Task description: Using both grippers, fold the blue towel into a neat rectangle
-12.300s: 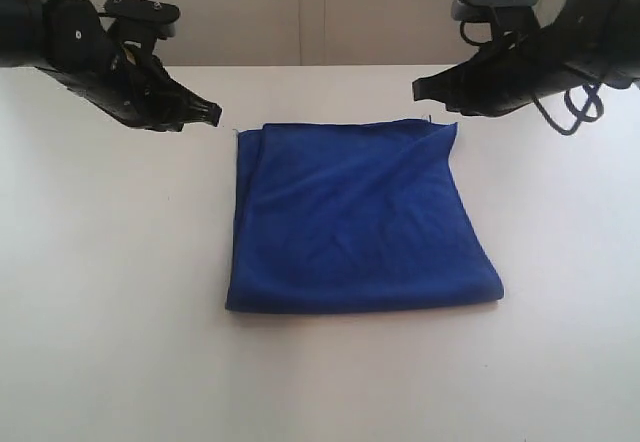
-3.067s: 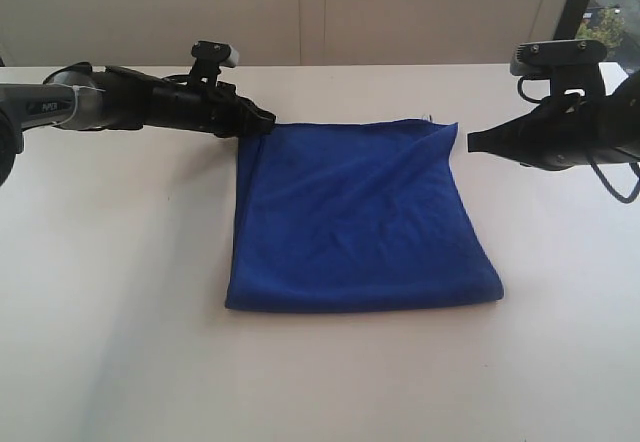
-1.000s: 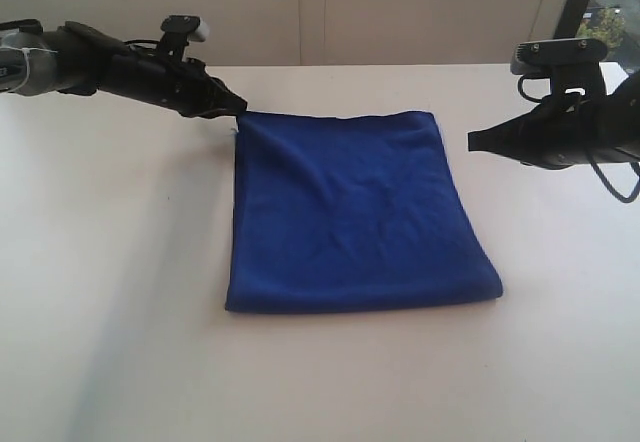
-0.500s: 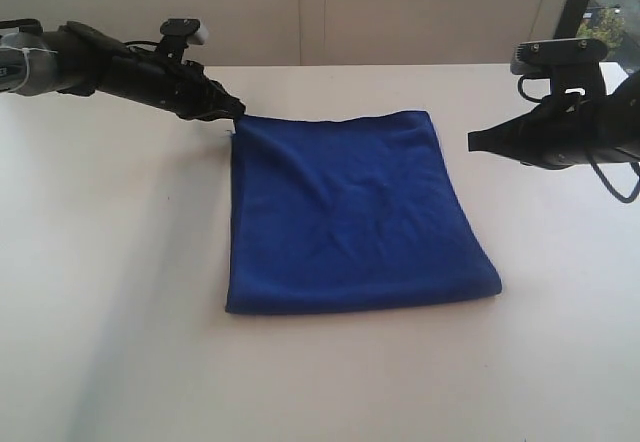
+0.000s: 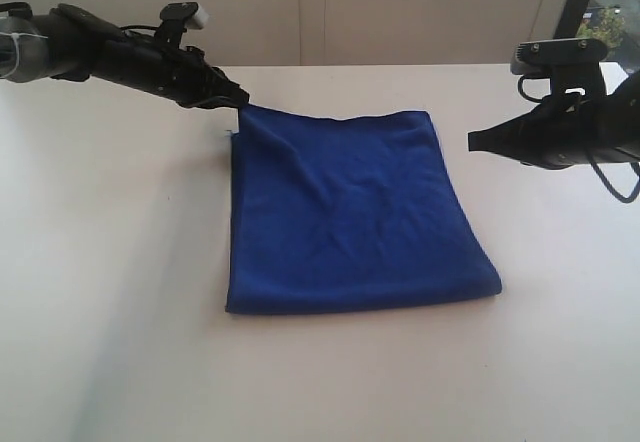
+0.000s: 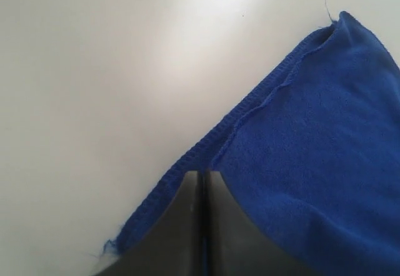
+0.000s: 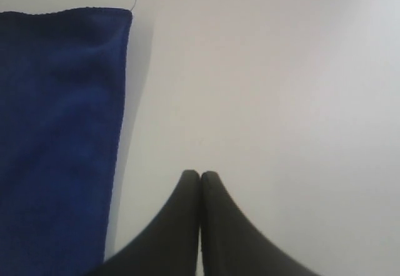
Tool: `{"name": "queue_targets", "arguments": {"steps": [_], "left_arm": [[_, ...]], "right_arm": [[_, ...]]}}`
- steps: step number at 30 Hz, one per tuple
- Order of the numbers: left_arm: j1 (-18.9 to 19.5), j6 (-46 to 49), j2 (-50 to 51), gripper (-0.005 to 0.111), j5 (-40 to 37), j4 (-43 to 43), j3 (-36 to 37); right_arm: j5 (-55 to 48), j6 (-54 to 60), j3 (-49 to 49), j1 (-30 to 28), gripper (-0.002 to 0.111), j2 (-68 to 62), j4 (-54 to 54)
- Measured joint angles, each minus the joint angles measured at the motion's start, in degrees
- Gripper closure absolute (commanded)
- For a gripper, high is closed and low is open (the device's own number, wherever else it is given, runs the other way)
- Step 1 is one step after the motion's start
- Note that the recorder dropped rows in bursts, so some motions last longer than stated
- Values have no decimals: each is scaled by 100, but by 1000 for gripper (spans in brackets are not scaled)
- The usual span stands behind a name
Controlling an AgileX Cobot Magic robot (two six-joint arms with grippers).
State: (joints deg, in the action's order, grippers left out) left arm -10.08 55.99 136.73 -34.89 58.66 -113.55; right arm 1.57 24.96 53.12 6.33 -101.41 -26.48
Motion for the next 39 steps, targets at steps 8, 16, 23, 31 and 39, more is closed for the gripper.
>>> {"name": "queue_targets", "arguments": {"steps": [8,16,23,31,39], "left_arm": [[0,-133,-47,107,-114,-17,0],[0,-448,-300,107,-195,-489,0],[0,-815,-140,107,-97,-1025,0],[0,-923,58,107,93,-1156,0],[0,-923,266,107,246,-1197,0]], "right_arm": [[0,0,0,0,108,0,0],[0,0,0,0,108,0,0],[0,0,0,0,108,0,0],[11,0,0,0,108,0,0],[11,0,0,0,108,0,0]]}}
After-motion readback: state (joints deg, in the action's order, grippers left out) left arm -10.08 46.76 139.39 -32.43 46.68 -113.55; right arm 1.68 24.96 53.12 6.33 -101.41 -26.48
